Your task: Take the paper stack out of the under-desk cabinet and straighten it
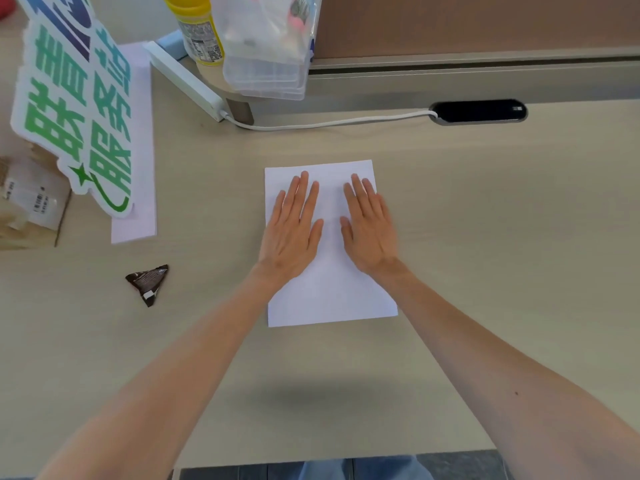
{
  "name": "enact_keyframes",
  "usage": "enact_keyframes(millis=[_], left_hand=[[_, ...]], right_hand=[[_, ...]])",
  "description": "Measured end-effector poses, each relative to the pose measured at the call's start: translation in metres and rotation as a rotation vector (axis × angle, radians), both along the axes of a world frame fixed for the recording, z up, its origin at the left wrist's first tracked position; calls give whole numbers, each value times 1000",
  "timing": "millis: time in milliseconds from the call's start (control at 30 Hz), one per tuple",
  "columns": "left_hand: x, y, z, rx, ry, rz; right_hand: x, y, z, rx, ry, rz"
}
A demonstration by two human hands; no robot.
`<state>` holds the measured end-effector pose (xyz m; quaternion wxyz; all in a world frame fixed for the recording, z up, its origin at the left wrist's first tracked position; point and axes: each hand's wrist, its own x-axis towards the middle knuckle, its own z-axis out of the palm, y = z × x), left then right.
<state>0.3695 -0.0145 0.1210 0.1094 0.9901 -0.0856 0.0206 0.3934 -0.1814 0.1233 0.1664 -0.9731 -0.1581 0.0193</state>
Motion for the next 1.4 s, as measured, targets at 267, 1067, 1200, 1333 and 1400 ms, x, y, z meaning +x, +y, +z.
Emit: enact_keyframes(millis=[267, 1067, 1200, 1333, 1400], left_hand=[[-10, 0, -26, 72, 71, 29], [0, 4, -5, 259, 280, 47], [17, 0, 23, 219, 309, 0], [16, -18, 58, 34, 230, 17], [7, -27, 68, -99, 285, 71]], right_hand=[[-1, -1, -31, -50, 72, 57], [3, 1, -13, -122, 169, -3], [11, 2, 24, -146, 210, 29], [2, 9, 57, -105, 168, 11], [-1, 11, 67, -54, 197, -71]])
